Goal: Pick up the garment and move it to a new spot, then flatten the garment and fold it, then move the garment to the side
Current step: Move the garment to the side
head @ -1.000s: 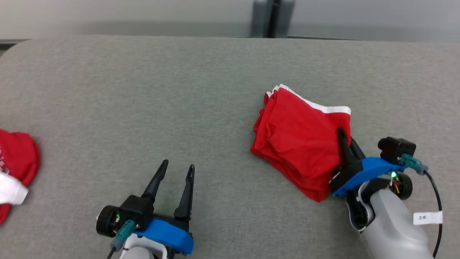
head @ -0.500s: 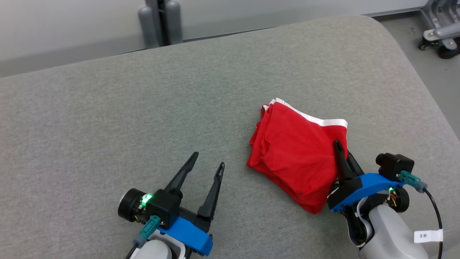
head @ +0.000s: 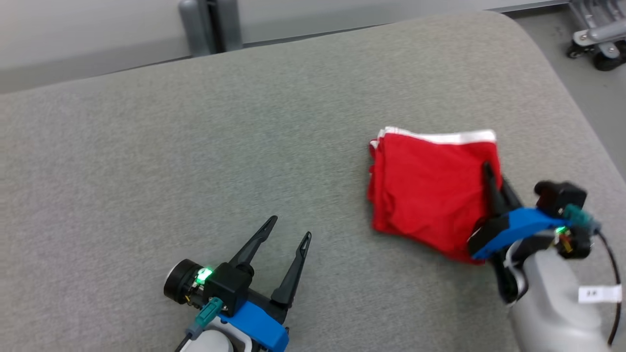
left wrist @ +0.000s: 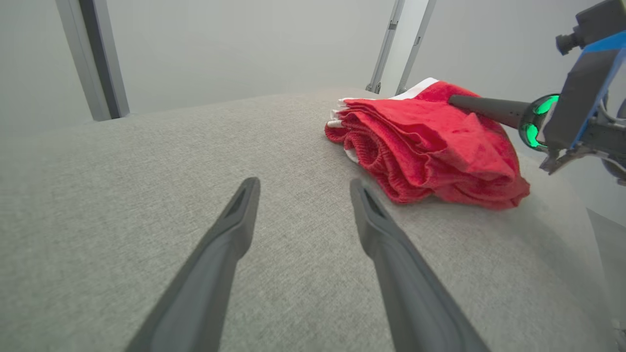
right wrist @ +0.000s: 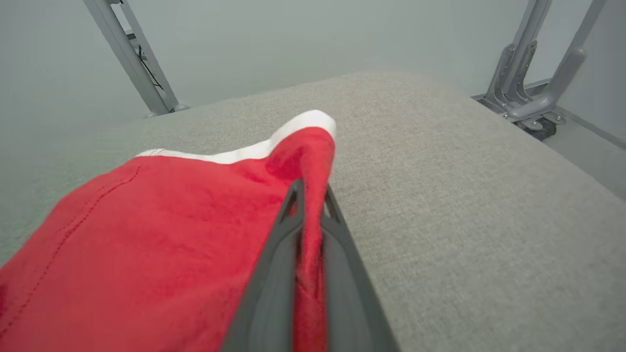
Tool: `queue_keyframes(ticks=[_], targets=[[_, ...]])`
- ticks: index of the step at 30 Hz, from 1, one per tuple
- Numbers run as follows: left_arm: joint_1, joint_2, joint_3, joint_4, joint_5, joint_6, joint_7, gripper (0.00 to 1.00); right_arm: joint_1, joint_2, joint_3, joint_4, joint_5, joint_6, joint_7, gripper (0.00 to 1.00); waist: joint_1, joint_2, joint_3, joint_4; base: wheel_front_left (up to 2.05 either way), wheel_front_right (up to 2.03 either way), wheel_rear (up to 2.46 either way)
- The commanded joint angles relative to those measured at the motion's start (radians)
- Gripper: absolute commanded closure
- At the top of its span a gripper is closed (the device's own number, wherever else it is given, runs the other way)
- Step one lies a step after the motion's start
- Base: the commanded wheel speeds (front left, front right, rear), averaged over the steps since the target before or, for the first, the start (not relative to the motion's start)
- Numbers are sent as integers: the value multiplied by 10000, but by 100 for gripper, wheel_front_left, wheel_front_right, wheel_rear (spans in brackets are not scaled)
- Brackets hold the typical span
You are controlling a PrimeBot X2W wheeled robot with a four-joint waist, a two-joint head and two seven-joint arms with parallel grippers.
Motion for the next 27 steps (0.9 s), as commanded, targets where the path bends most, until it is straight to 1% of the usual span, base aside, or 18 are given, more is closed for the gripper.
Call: queue_keyframes(ticks=[1, 6, 7, 10, 14, 19, 23, 27], targets=[[-245, 94, 30, 17, -48, -12, -25, 0, -375, -209, -330, 210, -583, 1, -7, 100, 0, 0, 283, 351, 0, 0, 0], [-461, 241, -32, -7, -102, -12, -25, 0, -1664, -1158, -1593, 1122, -2420, 1, -4, 100, 0, 0, 777, 1146, 0, 0, 0], [-461, 241, -32, -7, -102, -12, -25, 0, -1664, -1158, -1593, 1122, -2420, 1, -4, 100, 0, 0, 777, 1146, 0, 0, 0], [-573, 262, 37, -46, -119, -12, -25, 0, -2257, -1744, -2453, 1493, -3335, -1, 108, 100, 0, 0, 1027, 1588, 0, 0, 0], [-732, 273, 109, -108, -123, -12, -25, 0, -2820, -2232, -3556, 1531, -4608, 1, 429, 100, 0, 0, 1327, 2059, 0, 0, 0], [-914, 272, 127, -191, -132, -12, -25, 0, -3261, -2411, -5020, 1107, -5908, -1, 779, 100, 0, 0, 1675, 2448, 0, 0, 0], [-1030, 297, 137, -203, -142, -12, -24, 0, -3534, -2228, -6251, 636, -6739, 1, 1033, 100, 0, 0, 1891, 2644, 0, 0, 0], [-1073, 290, 170, -192, -154, -12, -2, 0, -3783, -2091, -7078, 233, -7546, -1, 1020, 100, 0, 0, 2003, 2759, 0, 0, 0]])
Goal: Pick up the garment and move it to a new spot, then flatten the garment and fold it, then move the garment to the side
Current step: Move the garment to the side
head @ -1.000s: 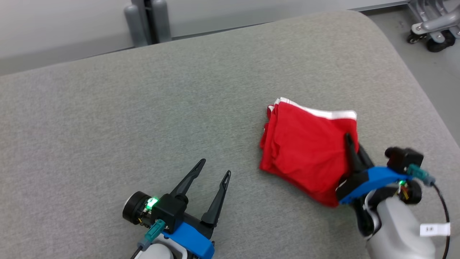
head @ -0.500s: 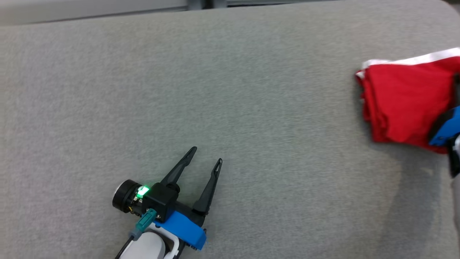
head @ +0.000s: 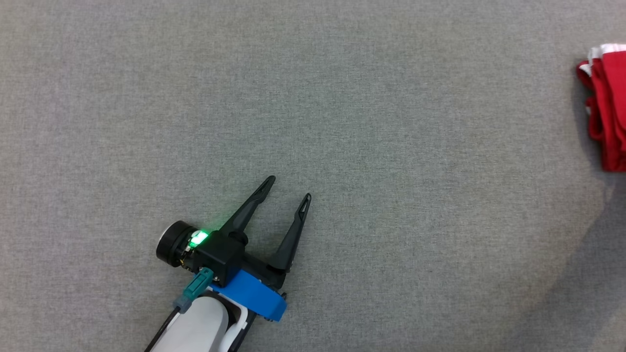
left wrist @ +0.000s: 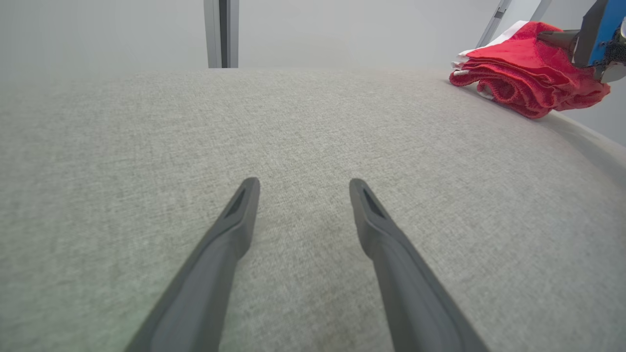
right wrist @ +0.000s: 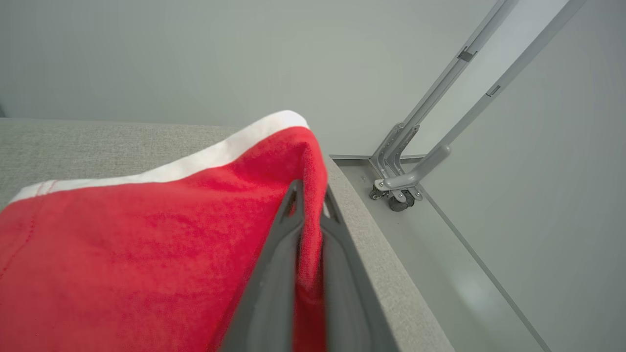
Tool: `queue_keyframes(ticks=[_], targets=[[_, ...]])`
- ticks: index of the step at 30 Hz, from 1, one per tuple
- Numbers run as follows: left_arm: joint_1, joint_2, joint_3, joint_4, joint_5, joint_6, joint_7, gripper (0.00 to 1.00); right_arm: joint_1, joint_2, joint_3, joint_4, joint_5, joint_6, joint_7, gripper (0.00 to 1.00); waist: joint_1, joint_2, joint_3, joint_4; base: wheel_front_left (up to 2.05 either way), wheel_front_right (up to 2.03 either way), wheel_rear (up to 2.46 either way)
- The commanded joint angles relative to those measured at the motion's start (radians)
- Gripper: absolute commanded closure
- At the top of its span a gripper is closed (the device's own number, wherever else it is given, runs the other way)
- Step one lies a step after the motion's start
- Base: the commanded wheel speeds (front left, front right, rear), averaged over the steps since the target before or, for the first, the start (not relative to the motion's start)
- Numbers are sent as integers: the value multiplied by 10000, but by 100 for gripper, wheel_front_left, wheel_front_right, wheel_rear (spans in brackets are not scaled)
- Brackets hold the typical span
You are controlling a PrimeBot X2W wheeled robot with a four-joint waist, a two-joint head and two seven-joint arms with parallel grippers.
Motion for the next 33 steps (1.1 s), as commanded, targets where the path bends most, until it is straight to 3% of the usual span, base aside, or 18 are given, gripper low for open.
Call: queue_keyframes(ticks=[1, 2, 3, 8, 13, 19, 27, 33], targets=[[-93, 90, 70, 136, -53, -9, 28, 0, -159, -19, -126, -123, -147, -3, -82, 100, -1, 0, 38, 42, 0, 0, 0], [-119, 92, 71, 144, -57, -6, 28, 0, -219, 30, -320, -232, -333, -3, -126, 80, -1, 0, 50, 63, 0, 0, 0], [-137, 94, 91, 151, -68, 0, 28, 0, -280, 112, -502, -338, -474, -3, -188, 0, -1, 0, 55, 80, 0, 0, 0], [-102, 42, 228, 225, -48, 0, 27, 0, -450, 666, -989, -886, -960, -1, -641, 0, -1, 0, -115, 105, 0, 0, 0], [156, -138, 743, 336, 34, 0, 24, 0, -525, 1489, -562, -803, -768, -1, -1019, 0, -1, 0, -597, 122, 0, 0, 0], [491, -374, 1905, 612, 197, 0, 14, 0, 616, 2001, 1890, -992, 1135, -1, -1049, 0, -1, 0, -1327, 246, 0, 0, 0], [932, -572, 3368, 939, 615, 0, 14, 0, 2955, 2025, 5492, -1255, 4516, -1, -1056, 0, -1, 0, -2262, 550, 0, 0, 0], [1352, -717, 4285, 1198, 861, 5, 14, 0, 4321, 2027, 7053, -1426, 5946, -1, -1057, 0, -1, 0, -2876, 587, 0, 0, 0]])
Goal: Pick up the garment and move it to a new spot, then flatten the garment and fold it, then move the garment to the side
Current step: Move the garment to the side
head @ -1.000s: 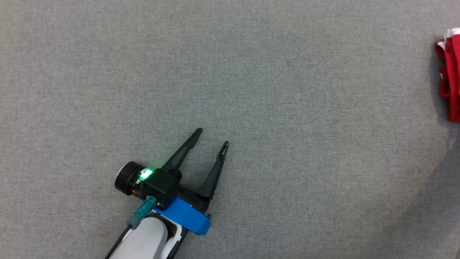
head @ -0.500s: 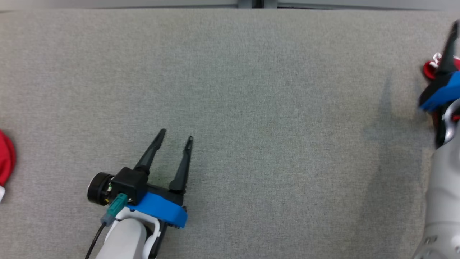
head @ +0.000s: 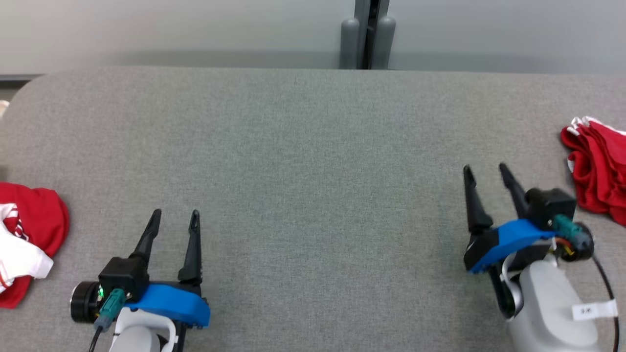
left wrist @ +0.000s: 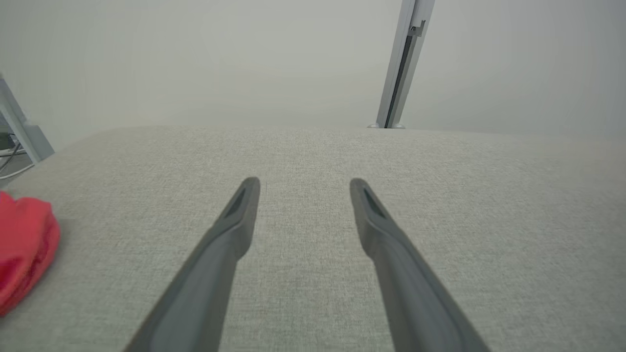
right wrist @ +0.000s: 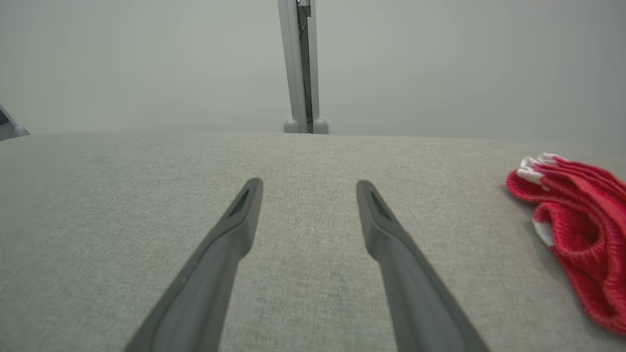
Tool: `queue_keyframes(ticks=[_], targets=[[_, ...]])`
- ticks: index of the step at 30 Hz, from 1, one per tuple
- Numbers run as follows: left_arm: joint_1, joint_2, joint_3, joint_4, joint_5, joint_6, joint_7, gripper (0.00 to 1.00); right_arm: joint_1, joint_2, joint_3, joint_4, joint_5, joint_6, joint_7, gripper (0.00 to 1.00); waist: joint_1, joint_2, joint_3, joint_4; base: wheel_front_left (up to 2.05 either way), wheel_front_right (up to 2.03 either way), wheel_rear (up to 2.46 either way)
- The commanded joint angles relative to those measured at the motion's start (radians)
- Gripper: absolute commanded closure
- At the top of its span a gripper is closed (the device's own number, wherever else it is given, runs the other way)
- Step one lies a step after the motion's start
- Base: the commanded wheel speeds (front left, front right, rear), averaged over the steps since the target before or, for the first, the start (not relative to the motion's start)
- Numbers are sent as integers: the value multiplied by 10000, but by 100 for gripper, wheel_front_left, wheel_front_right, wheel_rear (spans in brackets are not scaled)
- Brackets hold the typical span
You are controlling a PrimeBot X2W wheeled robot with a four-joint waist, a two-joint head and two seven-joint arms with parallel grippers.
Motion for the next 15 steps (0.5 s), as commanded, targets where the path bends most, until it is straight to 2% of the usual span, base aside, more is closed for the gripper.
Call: queue_keyframes(ticks=[1, 7, 15], targets=[[135, -45, 123, 38, 121, 18, -1, 0, 318, -39, 163, -85, 195, 1, -32, 0, 0, 0, -171, -88, 0, 0, 0], [711, -274, 649, 319, 372, 62, -1, 0, 1454, -37, 840, -595, 802, 1, -34, 0, 0, 0, -820, -202, 0, 0, 0], [1522, -464, 1025, 424, 397, 77, -1, 0, 2583, -31, 981, -1058, 1375, 1, -33, 0, 0, 0, -1440, -399, 0, 0, 0]])
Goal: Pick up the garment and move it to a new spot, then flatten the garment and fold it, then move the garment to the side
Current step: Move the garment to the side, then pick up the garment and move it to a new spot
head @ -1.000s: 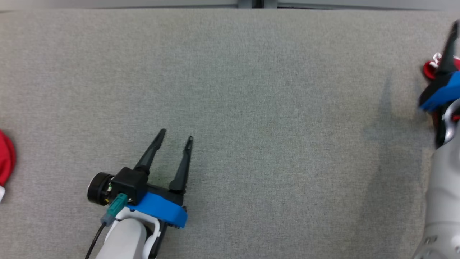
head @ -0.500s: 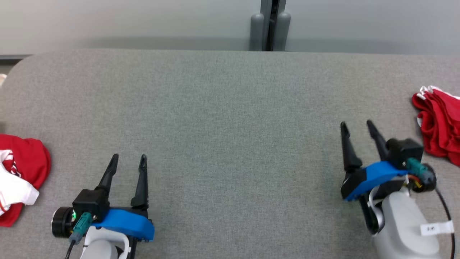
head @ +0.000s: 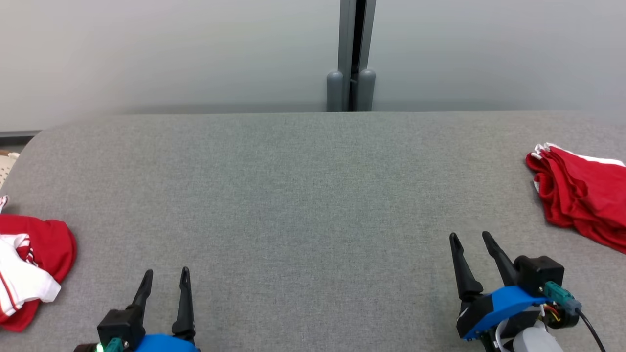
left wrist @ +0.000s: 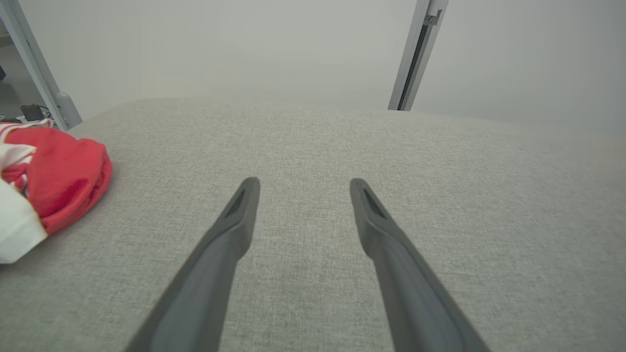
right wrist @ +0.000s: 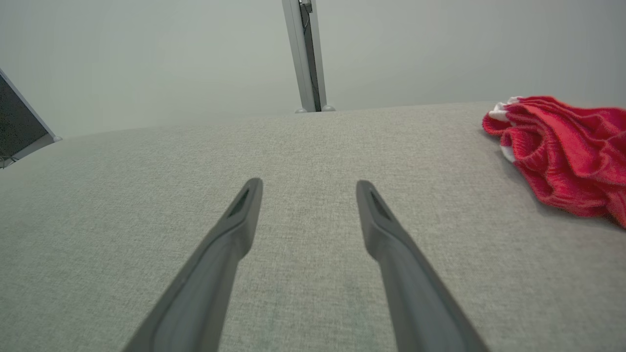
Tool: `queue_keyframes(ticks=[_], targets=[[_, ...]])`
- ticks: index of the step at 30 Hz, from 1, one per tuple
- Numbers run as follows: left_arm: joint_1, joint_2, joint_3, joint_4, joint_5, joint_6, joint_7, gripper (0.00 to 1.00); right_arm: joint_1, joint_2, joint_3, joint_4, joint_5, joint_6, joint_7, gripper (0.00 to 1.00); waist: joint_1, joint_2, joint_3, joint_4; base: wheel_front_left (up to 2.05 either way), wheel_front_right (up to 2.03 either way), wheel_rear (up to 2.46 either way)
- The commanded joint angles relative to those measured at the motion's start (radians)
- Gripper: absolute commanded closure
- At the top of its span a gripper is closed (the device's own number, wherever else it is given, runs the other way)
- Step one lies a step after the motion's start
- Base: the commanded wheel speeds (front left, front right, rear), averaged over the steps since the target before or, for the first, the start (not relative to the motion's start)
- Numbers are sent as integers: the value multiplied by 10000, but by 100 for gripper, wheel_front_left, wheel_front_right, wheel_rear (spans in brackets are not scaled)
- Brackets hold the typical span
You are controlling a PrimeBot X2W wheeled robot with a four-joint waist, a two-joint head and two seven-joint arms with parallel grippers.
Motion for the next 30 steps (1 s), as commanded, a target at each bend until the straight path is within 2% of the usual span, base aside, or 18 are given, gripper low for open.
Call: queue_keyframes(ticks=[1, 11, 17, 22, 30], targets=[[135, -25, 8, 22, 17, 41, -1, 0, 233, -29, 12, -85, 82, 1, -33, 0, 3, 0, -133, -83, 0, 0, 0], [609, -68, -102, -67, 55, 13, -1, 0, 807, -25, 105, -138, 118, 1, -33, 0, 3, 0, -521, -26, 0, 0, 0], [540, -71, -250, -110, -71, 54, -1, 0, 851, -25, 191, -17, 34, 1, -33, 0, 3, 0, -481, 344, 0, 0, 0], [265, -68, -297, -91, -213, 133, -1, 0, 598, -23, 254, 12, -147, 1, -33, 0, 3, 0, -212, 1127, 0, 0, 0], [285, -72, 53, -105, -514, 399, -1, 0, 290, -28, 837, 141, 91, 1, -33, 0, 3, 0, 174, 2864, 0, 0, 0]])
